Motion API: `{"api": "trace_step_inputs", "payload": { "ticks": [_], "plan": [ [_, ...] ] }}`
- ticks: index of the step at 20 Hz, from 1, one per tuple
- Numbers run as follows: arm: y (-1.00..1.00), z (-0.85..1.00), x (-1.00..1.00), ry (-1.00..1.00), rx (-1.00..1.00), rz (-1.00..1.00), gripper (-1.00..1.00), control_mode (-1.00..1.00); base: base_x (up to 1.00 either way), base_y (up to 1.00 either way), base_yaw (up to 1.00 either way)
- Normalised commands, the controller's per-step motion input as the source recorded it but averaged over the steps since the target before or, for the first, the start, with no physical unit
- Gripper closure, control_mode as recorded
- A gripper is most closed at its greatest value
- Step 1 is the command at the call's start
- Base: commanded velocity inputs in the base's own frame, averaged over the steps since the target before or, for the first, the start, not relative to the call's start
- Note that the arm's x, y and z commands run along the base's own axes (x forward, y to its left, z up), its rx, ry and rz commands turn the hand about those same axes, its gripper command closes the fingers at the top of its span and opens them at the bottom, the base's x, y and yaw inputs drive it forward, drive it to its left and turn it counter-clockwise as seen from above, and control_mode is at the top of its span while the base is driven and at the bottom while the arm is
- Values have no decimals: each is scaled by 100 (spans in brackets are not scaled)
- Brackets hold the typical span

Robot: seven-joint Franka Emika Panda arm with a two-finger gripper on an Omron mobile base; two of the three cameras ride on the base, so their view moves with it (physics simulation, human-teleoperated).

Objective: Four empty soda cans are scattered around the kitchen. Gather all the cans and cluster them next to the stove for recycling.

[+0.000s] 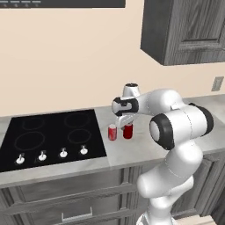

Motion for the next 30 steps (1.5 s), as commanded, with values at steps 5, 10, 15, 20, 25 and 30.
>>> {"api": "trace_step_inputs", "payload": {
  "ticks": [5, 10, 15, 20, 25, 30],
  "plan": [
    [0, -10, 5, -1, 0, 5, 100, -100, 0, 0, 0],
    [0, -7, 5, -3, 0, 6, 100, -100, 0, 0, 0],
    [0, -9, 6, -4, 0, 6, 100, -100, 0, 0, 0],
    [0, -15, 1, -1, 0, 5, 100, -100, 0, 0, 0],
    [0, -14, 3, 0, 0, 5, 100, -100, 0, 0, 0],
    [0, -13, 3, -2, 0, 5, 100, -100, 0, 0, 0]
  ]
}}
